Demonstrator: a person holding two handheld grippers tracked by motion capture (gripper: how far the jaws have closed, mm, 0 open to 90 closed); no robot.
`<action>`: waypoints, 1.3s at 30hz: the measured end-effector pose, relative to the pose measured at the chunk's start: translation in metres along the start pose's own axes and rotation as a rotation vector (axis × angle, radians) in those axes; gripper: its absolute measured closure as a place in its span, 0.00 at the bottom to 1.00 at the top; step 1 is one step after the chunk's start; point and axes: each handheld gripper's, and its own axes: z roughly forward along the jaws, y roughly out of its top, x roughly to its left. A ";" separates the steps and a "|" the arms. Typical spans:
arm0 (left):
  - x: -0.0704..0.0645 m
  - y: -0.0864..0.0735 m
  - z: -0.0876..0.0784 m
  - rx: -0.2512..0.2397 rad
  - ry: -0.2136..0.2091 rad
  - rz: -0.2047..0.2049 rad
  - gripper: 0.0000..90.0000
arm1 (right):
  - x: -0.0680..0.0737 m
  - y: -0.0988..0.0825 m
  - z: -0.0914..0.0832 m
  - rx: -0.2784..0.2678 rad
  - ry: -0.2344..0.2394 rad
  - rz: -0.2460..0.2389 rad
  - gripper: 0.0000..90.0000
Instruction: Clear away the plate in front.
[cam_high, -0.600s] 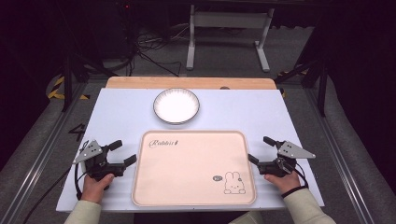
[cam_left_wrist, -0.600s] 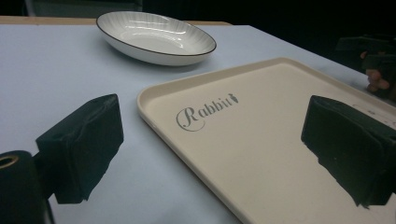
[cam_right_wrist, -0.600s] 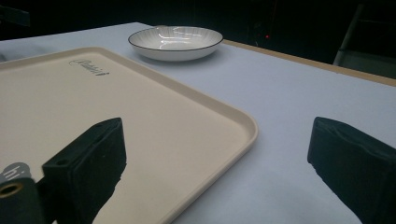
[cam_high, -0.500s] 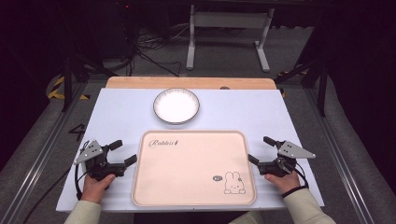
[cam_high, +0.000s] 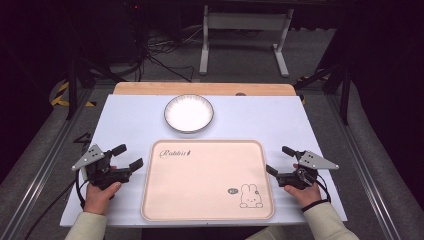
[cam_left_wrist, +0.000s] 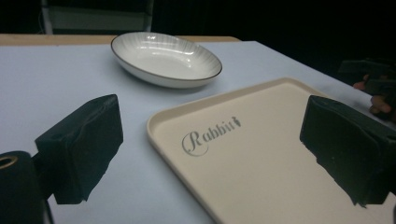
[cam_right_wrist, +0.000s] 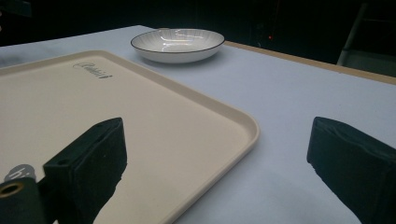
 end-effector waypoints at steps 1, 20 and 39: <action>-0.001 0.002 0.000 -0.003 -0.002 0.009 0.08 | 0.000 0.000 0.000 -0.001 0.000 0.000 0.06; -0.005 0.030 0.010 -0.021 -0.006 0.044 0.07 | 0.000 0.000 0.000 0.003 -0.009 -0.007 0.07; 0.012 0.052 0.049 0.008 -0.065 0.009 0.07 | 0.001 0.000 0.000 0.007 -0.015 -0.010 0.10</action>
